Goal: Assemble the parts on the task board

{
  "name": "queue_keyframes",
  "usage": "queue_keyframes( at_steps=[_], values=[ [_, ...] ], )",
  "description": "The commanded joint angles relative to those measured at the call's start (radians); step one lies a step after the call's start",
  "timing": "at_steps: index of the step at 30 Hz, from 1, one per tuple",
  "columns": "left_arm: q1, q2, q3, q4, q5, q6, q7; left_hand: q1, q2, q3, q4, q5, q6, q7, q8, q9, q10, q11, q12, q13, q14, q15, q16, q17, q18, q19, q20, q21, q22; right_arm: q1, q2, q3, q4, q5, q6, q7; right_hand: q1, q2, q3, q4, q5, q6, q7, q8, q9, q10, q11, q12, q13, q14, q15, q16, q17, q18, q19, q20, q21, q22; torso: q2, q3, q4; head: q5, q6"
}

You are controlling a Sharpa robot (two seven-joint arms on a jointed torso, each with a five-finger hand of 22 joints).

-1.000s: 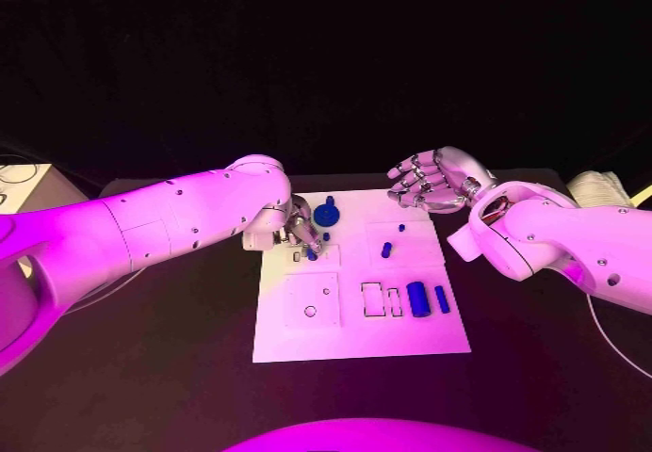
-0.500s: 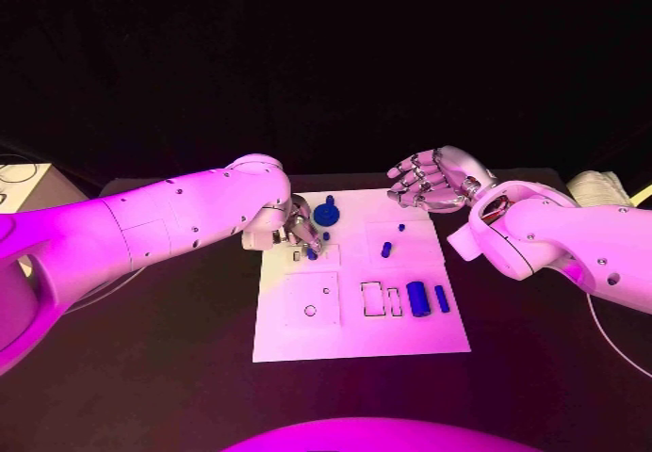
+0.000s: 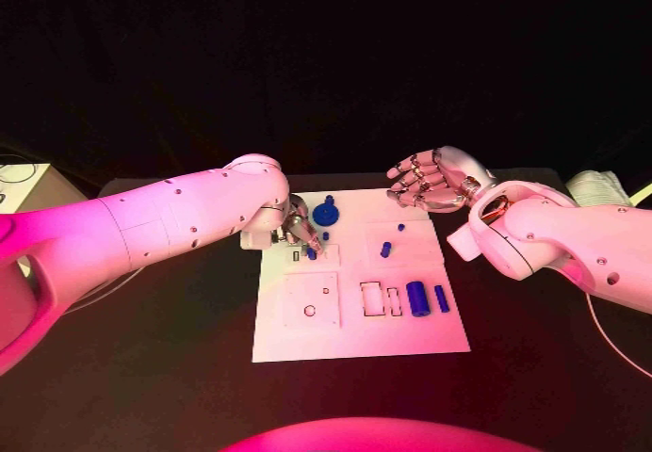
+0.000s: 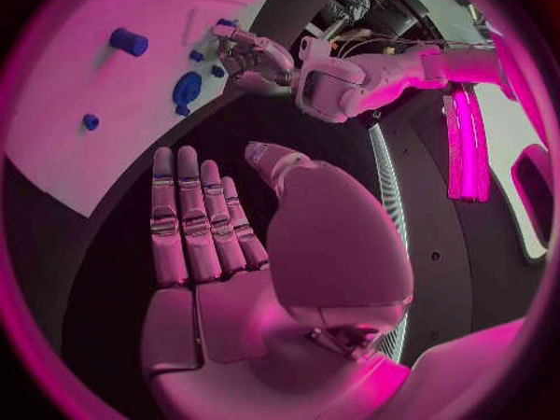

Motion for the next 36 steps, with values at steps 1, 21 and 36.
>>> queue_keyframes(
  at_steps=[1, 21, 36],
  values=[
    [-0.013, 0.0, -0.009, -0.003, -0.019, 0.025, -0.023, 0.0, 0.0, -0.01, 0.002, -0.008, -0.001, 0.007, -0.005, -0.001, -0.006, -0.003, -0.005, 0.0, 0.094, -0.007, -0.004, 0.239, -0.004, -0.001, -0.004, -0.005, 0.086, 0.0, 0.0, 0.0, 0.002, 0.001, 0.014, 0.012, -0.009, -0.001, -0.006, 0.0, -0.004, -0.006, 0.06, 0.0, -0.001, -0.001, 0.004, -0.001, -0.001, -0.007, 0.0, -0.004, -0.001, 0.004, -0.005, 0.001, -0.003, -0.001, 0.0, -0.0001, 0.001, 0.0, -0.001],
    [-0.013, -0.005, -0.009, -0.002, -0.022, 0.03, -0.023, -0.006, -0.022, -0.084, 0.062, -0.05, 0.006, 0.008, -0.01, -0.002, -0.006, -0.002, -0.004, 0.002, 0.094, -0.006, -0.004, 0.239, -0.004, 0.0, -0.003, -0.007, 0.087, -0.001, -0.001, 0.0, 0.003, 0.001, 0.018, 0.013, -0.019, -0.001, -0.013, 0.005, -0.005, -0.006, 0.061, 0.001, -0.002, -0.003, 0.005, 0.002, -0.001, -0.011, 0.002, -0.008, -0.004, 0.004, -0.009, 0.003, -0.004, -0.011, -0.001, 0.0, 0.0008, -0.001, -0.004],
    [-0.013, -0.009, -0.01, -0.002, -0.022, 0.033, -0.022, 0.038, -0.027, -0.192, 0.147, -0.213, 0.011, 0.009, -0.017, -0.001, -0.007, -0.001, -0.006, 0.002, 0.095, -0.005, -0.004, 0.239, -0.004, 0.001, -0.002, -0.008, 0.09, -0.002, -0.002, 0.0, 0.002, 0.001, 0.02, 0.014, -0.025, 0.0, -0.019, 0.008, -0.007, -0.006, 0.062, 0.002, -0.002, -0.004, 0.006, 0.004, -0.001, -0.015, 0.004, -0.011, -0.005, 0.004, -0.012, 0.004, -0.004, -0.017, -0.001, 0.0003, -0.0001, 0.0, -0.004]
  ],
)
